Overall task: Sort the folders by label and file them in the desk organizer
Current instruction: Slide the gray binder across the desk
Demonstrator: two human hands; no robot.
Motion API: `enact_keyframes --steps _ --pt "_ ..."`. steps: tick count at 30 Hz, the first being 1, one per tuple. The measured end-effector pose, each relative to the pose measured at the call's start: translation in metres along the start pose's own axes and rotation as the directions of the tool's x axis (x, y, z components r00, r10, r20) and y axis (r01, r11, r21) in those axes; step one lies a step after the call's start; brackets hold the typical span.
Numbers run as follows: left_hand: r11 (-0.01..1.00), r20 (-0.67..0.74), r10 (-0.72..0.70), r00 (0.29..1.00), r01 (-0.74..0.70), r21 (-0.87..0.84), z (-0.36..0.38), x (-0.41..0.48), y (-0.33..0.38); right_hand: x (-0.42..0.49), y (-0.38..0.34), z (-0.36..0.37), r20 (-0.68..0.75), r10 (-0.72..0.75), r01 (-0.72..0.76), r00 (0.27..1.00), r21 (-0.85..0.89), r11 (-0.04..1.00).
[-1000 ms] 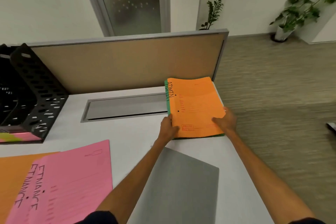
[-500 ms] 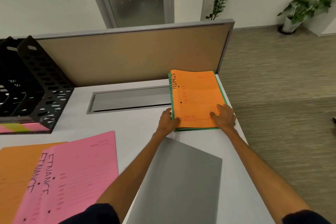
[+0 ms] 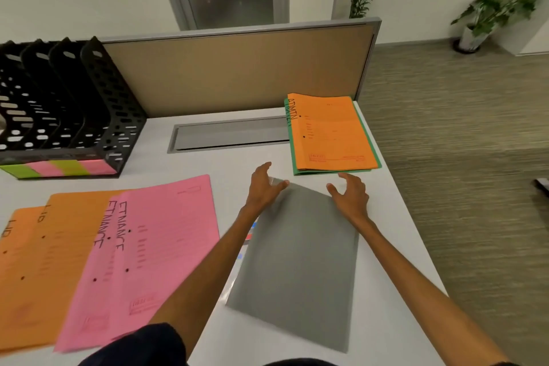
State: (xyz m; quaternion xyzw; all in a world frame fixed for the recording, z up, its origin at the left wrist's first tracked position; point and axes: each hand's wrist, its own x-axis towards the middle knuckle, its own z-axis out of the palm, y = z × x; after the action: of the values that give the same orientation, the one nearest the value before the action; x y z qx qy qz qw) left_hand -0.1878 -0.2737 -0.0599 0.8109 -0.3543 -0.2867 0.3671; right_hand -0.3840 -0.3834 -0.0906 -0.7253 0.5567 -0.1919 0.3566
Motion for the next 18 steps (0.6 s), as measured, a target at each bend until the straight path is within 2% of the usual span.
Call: enact_keyframes --steps 9,13,18 --pt "0.996 0.078 -0.091 0.993 0.092 -0.014 -0.018 -0.055 -0.041 -0.064 0.006 0.012 -0.044 0.067 -0.066 0.997 0.019 0.998" --pt "0.992 0.138 -0.127 0.982 0.124 0.030 -0.025 -0.074 -0.057 -0.099 0.010 0.019 -0.078 0.161 -0.162 0.984 -0.014 0.987" --pt "0.990 0.167 -0.132 0.977 0.139 -0.029 -0.033 -0.107 -0.075 -0.150 0.012 0.032 -0.129 0.270 -0.283 0.954 -0.091 0.955"
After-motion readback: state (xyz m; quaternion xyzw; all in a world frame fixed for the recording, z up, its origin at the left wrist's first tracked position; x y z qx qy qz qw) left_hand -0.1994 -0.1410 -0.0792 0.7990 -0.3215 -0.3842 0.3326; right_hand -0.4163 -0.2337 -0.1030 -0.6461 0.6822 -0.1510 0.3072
